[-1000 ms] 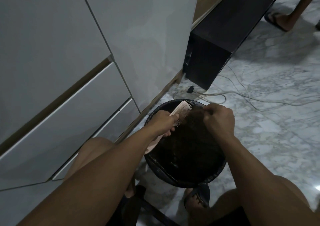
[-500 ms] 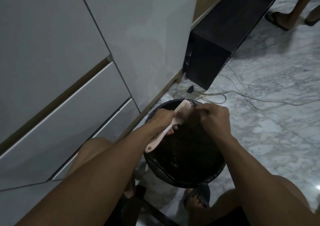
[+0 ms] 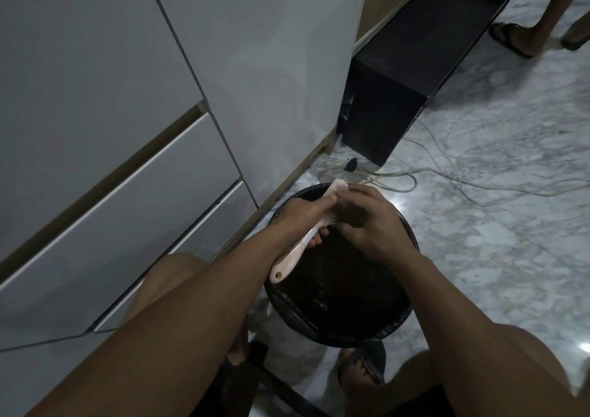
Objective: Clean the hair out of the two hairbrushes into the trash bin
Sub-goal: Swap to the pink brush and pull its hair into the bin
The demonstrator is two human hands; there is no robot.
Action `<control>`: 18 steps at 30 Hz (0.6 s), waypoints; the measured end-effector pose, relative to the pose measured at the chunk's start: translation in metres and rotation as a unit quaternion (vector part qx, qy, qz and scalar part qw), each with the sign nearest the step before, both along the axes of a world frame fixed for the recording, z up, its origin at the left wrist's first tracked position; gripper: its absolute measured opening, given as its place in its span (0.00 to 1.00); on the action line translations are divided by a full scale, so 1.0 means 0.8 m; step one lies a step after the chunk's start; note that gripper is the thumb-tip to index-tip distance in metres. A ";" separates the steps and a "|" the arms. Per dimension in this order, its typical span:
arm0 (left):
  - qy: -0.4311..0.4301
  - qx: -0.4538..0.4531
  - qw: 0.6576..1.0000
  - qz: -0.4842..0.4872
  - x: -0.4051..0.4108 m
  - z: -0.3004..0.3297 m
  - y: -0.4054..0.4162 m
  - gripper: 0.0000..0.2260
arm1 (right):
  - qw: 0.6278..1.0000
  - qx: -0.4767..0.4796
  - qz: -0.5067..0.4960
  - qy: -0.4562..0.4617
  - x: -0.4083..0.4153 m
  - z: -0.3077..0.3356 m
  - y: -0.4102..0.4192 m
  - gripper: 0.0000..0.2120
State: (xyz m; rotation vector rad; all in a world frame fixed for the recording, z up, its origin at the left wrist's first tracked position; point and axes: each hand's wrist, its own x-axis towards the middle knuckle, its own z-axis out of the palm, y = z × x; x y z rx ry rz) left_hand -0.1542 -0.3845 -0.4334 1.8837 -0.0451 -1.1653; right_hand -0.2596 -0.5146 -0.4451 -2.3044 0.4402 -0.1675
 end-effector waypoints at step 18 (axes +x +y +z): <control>-0.036 0.012 0.998 0.041 0.005 -0.007 0.004 0.14 | 0.986 0.020 -0.167 0.004 -0.002 0.005 -0.022 0.14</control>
